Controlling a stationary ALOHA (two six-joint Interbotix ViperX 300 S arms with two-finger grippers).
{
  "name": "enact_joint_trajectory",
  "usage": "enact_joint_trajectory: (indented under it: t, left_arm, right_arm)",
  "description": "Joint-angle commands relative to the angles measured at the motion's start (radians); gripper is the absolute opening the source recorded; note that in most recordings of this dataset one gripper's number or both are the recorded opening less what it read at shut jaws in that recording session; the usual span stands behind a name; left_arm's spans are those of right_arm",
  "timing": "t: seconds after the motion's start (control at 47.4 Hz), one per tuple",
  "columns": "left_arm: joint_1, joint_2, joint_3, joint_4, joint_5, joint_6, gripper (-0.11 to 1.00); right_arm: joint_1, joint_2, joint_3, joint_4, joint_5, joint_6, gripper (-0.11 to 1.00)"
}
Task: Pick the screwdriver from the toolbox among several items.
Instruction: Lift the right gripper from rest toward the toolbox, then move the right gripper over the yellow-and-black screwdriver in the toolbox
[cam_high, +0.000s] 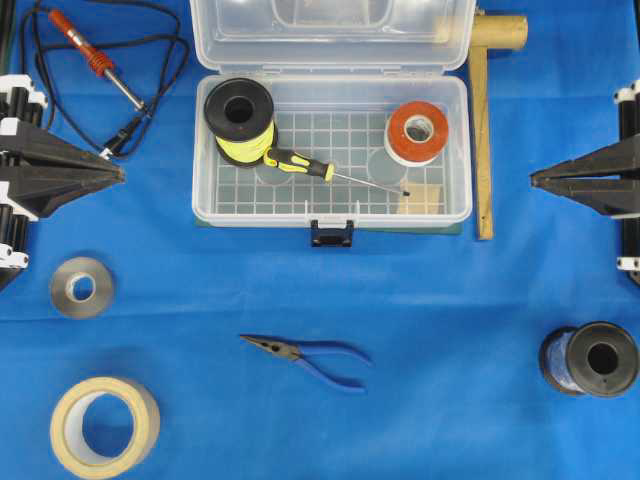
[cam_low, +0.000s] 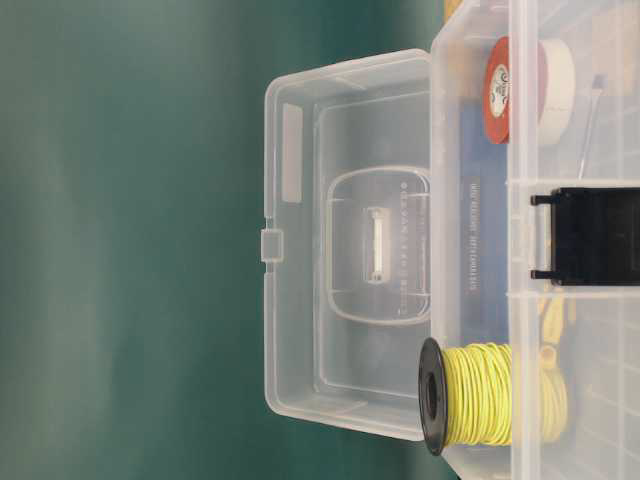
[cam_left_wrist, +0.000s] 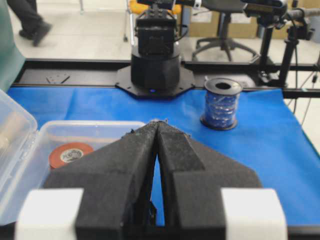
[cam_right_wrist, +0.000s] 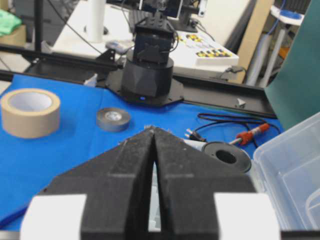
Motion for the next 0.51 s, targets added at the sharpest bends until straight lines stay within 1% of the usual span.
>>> enact_joint_trajectory:
  t: [0.0, 0.084, 0.19, 0.337, 0.485]
  left_arm:
    - [0.0, 0.012, -0.015, -0.032, -0.002, -0.005, 0.0]
    - [-0.002, 0.012, -0.015, -0.032, -0.002, -0.005, 0.0]
    - [0.0, 0.011, -0.015, -0.032, -0.002, -0.005, 0.0]
    - [0.0, 0.012, -0.015, -0.032, 0.0, -0.003, 0.0]
    - [0.0, 0.014, -0.014, -0.032, 0.003, -0.002, 0.0]
  right_arm:
    - [-0.009, 0.008, -0.037, 0.002, -0.005, 0.006, 0.0]
    - [-0.014, 0.026, -0.067, 0.008, 0.021, 0.011, 0.0]
    - [-0.031, 0.08, -0.14, 0.009, 0.106, 0.014, 0.0]
    - [-0.087, 0.172, -0.249, 0.011, 0.241, 0.026, 0.0]
    - [-0.155, 0.296, -0.37, 0.011, 0.37, 0.069, 0.0]
